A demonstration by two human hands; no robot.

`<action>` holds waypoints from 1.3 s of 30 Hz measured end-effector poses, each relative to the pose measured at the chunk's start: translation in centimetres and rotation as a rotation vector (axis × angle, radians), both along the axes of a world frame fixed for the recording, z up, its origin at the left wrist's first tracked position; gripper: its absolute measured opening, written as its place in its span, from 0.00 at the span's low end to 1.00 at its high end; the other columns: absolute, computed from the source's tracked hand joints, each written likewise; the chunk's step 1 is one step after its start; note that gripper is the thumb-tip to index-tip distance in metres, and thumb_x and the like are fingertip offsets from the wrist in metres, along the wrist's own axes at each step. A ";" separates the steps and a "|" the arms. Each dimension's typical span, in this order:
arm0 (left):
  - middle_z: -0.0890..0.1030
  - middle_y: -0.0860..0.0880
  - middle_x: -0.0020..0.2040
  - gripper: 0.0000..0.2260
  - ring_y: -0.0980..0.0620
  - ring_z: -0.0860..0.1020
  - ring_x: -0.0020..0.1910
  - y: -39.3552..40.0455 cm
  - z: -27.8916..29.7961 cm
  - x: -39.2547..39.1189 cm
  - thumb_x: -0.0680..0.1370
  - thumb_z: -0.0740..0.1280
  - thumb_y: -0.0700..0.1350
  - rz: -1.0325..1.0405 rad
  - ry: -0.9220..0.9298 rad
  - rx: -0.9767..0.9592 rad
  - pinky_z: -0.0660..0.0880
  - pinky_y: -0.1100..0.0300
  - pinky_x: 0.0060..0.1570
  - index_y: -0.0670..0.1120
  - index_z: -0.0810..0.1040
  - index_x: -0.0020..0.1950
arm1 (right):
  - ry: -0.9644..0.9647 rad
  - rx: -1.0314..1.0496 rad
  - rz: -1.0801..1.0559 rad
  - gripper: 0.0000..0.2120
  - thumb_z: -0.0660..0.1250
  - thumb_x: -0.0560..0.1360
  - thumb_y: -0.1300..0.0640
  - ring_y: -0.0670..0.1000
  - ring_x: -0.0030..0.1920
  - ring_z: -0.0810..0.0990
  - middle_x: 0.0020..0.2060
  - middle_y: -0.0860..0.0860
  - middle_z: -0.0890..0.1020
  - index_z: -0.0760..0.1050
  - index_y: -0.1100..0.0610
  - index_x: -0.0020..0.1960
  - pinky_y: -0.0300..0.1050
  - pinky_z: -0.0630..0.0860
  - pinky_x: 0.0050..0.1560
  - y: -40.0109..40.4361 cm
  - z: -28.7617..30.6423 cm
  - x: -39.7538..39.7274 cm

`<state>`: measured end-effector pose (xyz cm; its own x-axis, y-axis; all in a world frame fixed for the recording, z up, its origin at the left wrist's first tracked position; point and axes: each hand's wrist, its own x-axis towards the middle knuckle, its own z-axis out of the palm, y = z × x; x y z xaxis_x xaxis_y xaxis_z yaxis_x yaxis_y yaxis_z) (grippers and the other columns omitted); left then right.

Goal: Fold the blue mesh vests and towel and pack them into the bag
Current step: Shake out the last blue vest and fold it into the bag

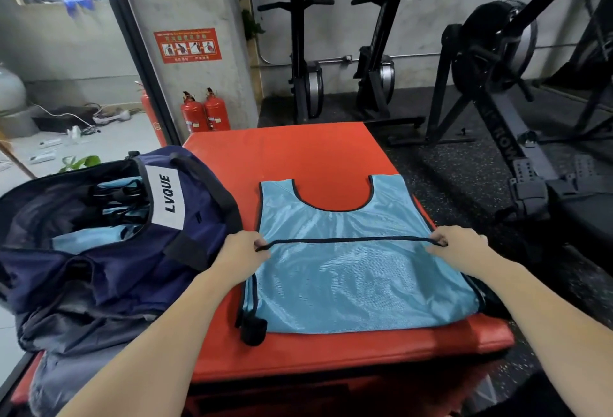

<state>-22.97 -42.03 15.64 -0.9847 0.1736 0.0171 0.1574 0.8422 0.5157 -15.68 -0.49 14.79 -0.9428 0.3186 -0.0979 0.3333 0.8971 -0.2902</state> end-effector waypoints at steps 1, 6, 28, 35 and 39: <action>0.79 0.54 0.34 0.02 0.54 0.76 0.35 0.0 0.1 0.1 0.75 0.71 0.45 0.010 0.012 0.016 0.68 0.70 0.31 0.50 0.81 0.42 | 0.027 -0.042 -0.012 0.06 0.70 0.75 0.44 0.49 0.48 0.76 0.45 0.44 0.81 0.78 0.46 0.49 0.51 0.69 0.59 0.1 0.2 0.1; 0.79 0.52 0.34 0.03 0.55 0.76 0.38 -0.2 1.3 0.1 0.76 0.70 0.49 0.022 0.065 0.036 0.69 0.66 0.36 0.51 0.82 0.44 | 0.161 -0.236 -0.059 0.08 0.74 0.72 0.50 0.45 0.40 0.79 0.37 0.47 0.83 0.80 0.53 0.45 0.38 0.71 0.37 0.6 1.8 1.0; 0.79 0.52 0.37 0.03 0.48 0.77 0.40 1.7 -0.8 -6.9 0.75 0.69 0.45 0.225 0.038 -0.026 0.72 0.58 0.41 0.48 0.78 0.42 | 0.256 -0.327 -0.122 0.07 0.75 0.73 0.53 0.49 0.41 0.78 0.41 0.50 0.83 0.81 0.54 0.48 0.38 0.68 0.36 1.7 -1.0 -6.3; 0.79 0.53 0.39 0.02 0.60 0.71 0.34 2.8 1.5 -7.8 0.78 0.67 0.43 0.328 0.247 0.213 0.62 0.68 0.31 0.49 0.78 0.47 | 0.503 -0.423 -0.169 0.06 0.72 0.76 0.53 0.53 0.45 0.80 0.42 0.51 0.83 0.81 0.55 0.48 0.45 0.70 0.48 1.8 0.3 -7.1; 0.79 0.52 0.40 0.04 0.51 0.76 0.41 3.1 0.0 -7.6 0.77 0.69 0.43 0.288 0.128 0.187 0.65 0.64 0.42 0.47 0.76 0.48 | 0.367 -0.369 -0.116 0.09 0.73 0.75 0.49 0.52 0.41 0.78 0.39 0.50 0.81 0.79 0.55 0.46 0.47 0.72 0.47 1.2 -0.5 -8.1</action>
